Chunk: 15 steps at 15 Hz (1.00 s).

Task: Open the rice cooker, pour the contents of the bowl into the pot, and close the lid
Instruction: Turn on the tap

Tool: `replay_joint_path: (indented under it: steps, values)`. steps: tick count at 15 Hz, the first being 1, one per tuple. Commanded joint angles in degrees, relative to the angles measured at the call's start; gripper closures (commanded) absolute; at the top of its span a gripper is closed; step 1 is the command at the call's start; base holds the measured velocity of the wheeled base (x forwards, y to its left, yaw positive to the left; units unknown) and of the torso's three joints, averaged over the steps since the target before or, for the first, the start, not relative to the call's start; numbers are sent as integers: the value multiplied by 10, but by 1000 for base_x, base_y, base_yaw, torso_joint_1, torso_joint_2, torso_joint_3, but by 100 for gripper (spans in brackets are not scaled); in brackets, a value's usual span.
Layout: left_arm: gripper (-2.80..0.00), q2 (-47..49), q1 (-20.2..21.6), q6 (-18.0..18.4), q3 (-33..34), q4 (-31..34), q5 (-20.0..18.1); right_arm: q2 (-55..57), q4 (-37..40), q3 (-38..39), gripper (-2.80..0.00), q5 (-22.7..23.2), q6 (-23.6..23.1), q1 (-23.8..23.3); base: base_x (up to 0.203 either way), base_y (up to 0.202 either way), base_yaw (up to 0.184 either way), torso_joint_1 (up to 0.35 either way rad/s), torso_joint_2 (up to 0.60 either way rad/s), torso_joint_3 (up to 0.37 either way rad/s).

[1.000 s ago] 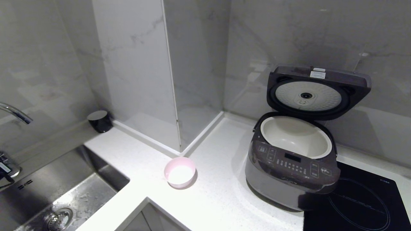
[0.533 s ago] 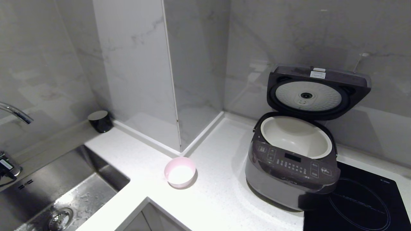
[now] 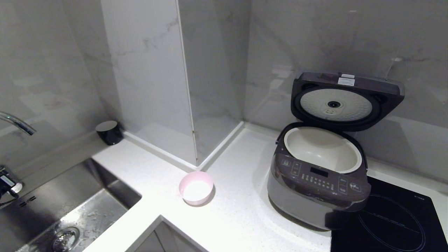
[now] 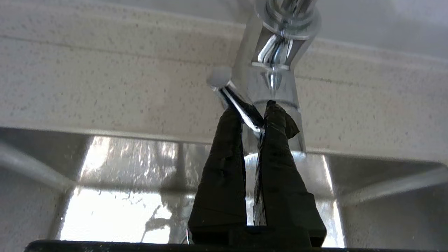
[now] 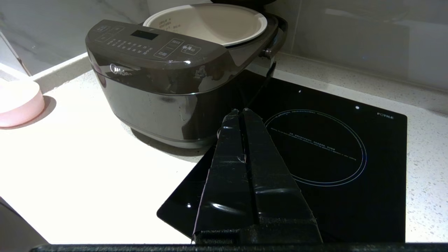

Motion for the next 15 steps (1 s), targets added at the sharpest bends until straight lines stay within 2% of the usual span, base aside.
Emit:
replay_joint_path:
  steps: [1,15]
  values:
    - [0,0,1,-1,5,-3,2,0,0,0,0,0,0,0,0,0,0,0,0,0]
    - [0,4,1,1,1,-3,2,0,0,0,0,0,0,0,0,0,0,0,0,0]
